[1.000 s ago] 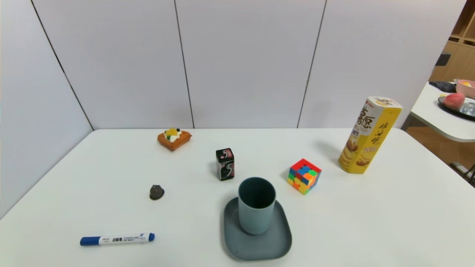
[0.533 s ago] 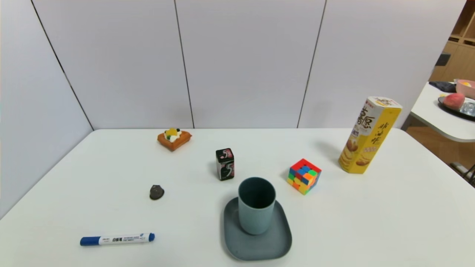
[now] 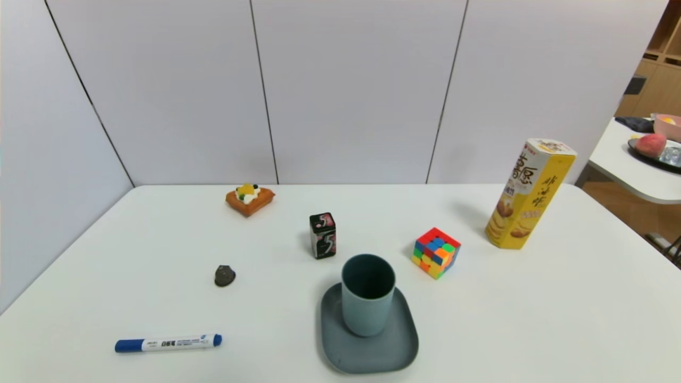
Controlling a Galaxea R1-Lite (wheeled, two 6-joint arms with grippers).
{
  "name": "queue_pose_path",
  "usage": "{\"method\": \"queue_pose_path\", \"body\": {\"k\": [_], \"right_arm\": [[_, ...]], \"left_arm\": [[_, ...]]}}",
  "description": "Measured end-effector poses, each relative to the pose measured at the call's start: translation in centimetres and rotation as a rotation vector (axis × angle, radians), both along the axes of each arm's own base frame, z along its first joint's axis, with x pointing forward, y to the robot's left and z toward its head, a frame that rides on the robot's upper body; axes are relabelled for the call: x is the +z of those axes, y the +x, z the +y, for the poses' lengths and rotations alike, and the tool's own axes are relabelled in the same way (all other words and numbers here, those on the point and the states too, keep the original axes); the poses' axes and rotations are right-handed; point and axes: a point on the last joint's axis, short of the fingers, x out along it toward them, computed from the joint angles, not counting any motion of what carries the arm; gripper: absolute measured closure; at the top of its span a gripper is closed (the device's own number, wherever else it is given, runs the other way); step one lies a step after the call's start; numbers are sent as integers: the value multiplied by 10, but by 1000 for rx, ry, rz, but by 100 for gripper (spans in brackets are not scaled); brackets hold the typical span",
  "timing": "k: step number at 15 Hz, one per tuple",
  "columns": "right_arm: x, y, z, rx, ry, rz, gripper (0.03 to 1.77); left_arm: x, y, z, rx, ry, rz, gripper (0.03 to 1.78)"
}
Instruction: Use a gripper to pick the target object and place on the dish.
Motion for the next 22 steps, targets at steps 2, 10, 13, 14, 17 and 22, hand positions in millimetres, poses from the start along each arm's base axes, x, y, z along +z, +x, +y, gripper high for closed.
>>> {"method": "queue_pose_path", "body": {"k": [2,10,13,14,17,22], "right_arm": [[0,0,0,-1,3,0,10],[0,0,0,-1,9,1,9],[0,0,0,0,15,2,9],[0,0,0,1,31,3,9],[-4,0,0,-3,156,48,9],[-5,0,0,-7,182,51,9]], "left_arm": [[0,0,0,0,0,0,12],[0,0,0,0,0,0,12],[0,0,0,0,0,0,12],[0,0,0,0,0,0,12],[0,0,0,0,0,0,12],[0,0,0,0,0,0,12]]}}
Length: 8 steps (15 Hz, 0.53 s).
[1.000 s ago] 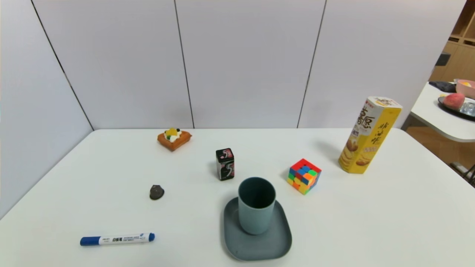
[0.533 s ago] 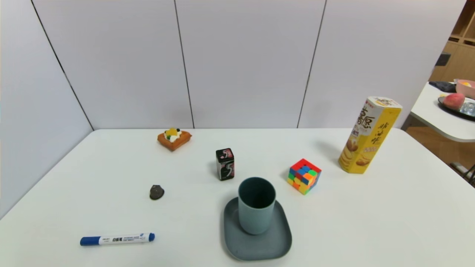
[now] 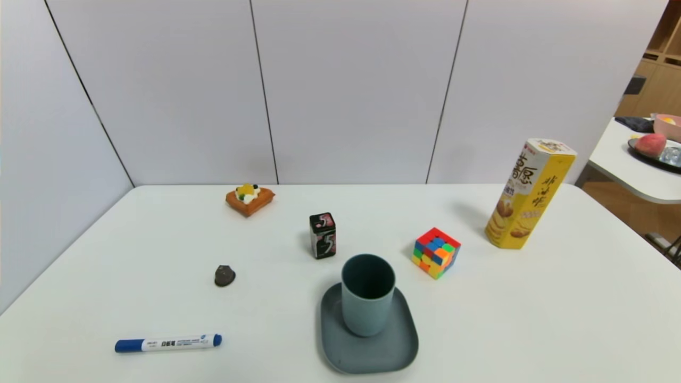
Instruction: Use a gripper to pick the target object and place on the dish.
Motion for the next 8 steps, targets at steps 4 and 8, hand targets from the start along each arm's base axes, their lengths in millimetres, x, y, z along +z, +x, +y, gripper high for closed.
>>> {"method": "queue_pose_path", "body": {"k": [4,8], "right_arm": [[0,0,0,0,-5,0,9],[0,0,0,1,-7,0,9]], "left_arm": [[0,0,0,0,0,0,12],[0,0,0,0,0,0,12]]}}
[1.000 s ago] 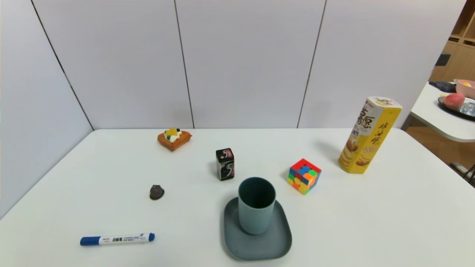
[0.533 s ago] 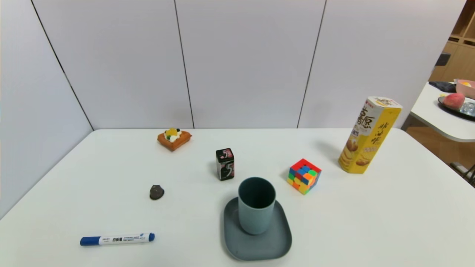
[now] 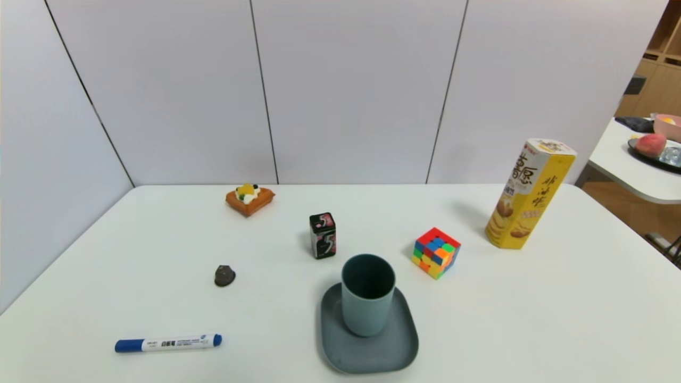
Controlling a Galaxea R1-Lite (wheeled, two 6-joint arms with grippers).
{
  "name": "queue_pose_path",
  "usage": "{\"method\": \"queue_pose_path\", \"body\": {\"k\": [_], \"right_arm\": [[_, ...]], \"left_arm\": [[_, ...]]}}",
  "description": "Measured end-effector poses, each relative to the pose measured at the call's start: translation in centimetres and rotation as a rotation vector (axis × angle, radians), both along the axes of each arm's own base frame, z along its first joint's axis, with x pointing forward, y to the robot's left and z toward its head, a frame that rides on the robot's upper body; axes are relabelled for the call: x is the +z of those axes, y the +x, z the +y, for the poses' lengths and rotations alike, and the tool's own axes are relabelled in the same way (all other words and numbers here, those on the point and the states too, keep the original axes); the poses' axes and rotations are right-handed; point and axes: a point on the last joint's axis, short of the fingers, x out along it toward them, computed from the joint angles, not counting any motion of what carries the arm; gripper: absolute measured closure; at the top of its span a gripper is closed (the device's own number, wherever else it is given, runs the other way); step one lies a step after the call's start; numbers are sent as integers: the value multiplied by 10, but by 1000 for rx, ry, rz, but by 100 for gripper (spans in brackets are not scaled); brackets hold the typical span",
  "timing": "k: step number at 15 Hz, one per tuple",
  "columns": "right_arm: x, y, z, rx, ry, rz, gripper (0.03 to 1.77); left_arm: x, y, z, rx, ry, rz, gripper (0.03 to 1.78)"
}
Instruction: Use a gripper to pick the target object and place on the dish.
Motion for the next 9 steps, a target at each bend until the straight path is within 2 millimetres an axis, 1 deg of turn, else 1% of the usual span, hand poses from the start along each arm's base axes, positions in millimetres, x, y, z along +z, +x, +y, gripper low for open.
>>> {"method": "queue_pose_path", "body": {"k": [9], "right_arm": [[0,0,0,-2,16,1,9]], "left_arm": [[0,0,0,0,0,0,12]]}}
